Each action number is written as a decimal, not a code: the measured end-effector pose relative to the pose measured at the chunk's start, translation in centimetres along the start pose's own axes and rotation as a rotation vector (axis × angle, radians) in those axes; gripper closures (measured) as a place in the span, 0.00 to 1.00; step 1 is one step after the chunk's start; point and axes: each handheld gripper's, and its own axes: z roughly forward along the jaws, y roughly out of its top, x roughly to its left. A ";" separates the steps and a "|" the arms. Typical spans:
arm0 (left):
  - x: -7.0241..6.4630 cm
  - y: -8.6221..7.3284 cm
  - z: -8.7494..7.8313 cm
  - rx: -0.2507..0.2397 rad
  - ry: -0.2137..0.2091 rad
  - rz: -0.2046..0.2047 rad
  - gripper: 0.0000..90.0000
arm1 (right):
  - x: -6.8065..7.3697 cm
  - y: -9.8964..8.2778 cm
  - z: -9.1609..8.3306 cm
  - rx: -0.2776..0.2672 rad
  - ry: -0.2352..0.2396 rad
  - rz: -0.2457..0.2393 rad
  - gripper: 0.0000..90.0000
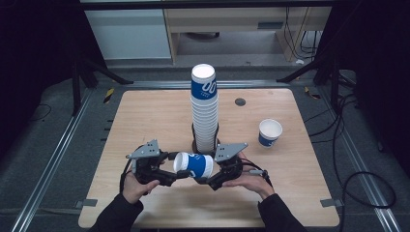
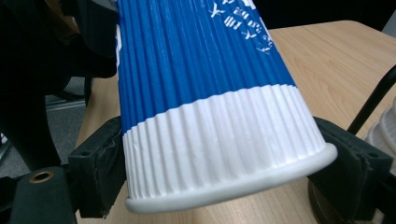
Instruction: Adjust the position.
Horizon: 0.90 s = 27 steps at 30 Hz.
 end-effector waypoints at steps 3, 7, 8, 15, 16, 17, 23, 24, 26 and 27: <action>0.1 0.1 -0.2 -0.003 0.009 0.002 0.26 | -0.1 0.0 -0.2 0.002 -0.002 0.001 0.16; 0.1 0.2 -0.5 -0.004 0.020 0.010 0.23 | -0.2 0.1 -0.5 0.002 -0.011 0.001 0.16; 0.1 0.2 -0.6 -0.001 0.020 0.014 0.23 | -0.3 0.1 -0.7 0.003 -0.014 -0.001 0.16; 0.5 0.1 -0.8 0.075 0.041 0.036 0.18 | -0.7 0.3 -1.7 0.026 -0.060 -0.029 0.16; 0.6 0.0 -0.7 0.086 0.043 0.037 0.18 | -0.7 0.3 -1.8 0.030 -0.067 -0.033 0.16; 0.8 -0.1 -0.6 0.103 0.036 0.036 0.17 | -0.7 0.3 -1.9 0.042 -0.073 -0.041 0.16; 0.8 -0.8 0.7 0.213 0.036 0.065 0.15 | -0.5 0.0 -1.2 0.107 -0.073 -0.079 0.16; 0.7 -0.9 0.9 0.227 0.036 0.070 0.15 | -0.4 0.0 -0.9 0.120 -0.069 -0.083 0.16; 0.6 -1.0 1.3 0.255 0.031 0.084 0.15 | -0.2 -0.2 -0.4 0.144 -0.058 -0.097 0.16; 0.5 -1.1 1.5 0.268 0.029 0.090 0.15 | -0.1 -0.3 -0.1 0.154 -0.053 -0.105 0.16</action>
